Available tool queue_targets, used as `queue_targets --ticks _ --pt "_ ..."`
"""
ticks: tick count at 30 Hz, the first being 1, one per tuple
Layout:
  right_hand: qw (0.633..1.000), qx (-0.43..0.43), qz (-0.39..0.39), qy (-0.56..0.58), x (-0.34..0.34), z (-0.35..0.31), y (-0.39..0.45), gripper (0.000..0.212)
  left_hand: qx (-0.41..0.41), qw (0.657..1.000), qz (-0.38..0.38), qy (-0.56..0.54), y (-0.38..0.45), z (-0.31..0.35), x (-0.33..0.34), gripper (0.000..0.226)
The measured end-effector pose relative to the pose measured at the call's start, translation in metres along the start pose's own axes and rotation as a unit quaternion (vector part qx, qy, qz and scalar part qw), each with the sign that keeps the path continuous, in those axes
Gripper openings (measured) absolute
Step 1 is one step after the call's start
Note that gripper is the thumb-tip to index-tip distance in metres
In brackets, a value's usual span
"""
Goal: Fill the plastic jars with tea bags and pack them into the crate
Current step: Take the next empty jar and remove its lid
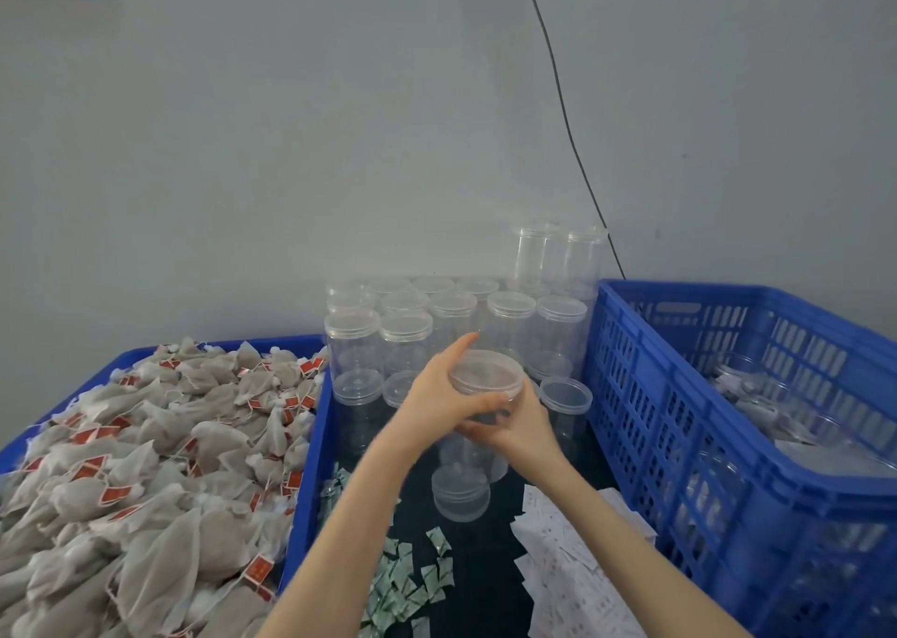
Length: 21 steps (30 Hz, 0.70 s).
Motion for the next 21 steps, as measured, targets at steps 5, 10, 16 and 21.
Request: queue_targets --ticks 5,10,16,21 --pt "0.992 0.017 0.124 0.0 -0.004 0.014 0.0 0.038 -0.029 0.962 0.257 0.084 -0.02 0.002 -0.005 0.08" --pt "0.997 0.026 0.061 -0.042 -0.017 0.014 0.007 0.076 0.004 0.999 0.047 0.026 -0.003 -0.009 -0.002 0.081" --pt "0.984 0.046 -0.162 0.05 0.017 0.002 -0.005 0.073 -0.022 0.992 -0.088 -0.089 -0.001 -0.019 -0.015 0.092" --pt "0.997 0.039 -0.063 -0.003 0.023 0.01 -0.003 0.07 -0.03 0.994 0.023 -0.104 -0.001 -0.024 -0.013 0.076"
Point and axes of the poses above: each hand's wrist, its own y-axis towards the middle knuckle, its own x-axis out of the palm, z = x × y, the point moved 10 cm from there along y, towards the middle knuckle, and after that the axes turned 3 degrees about z, right-handed, at the moved point
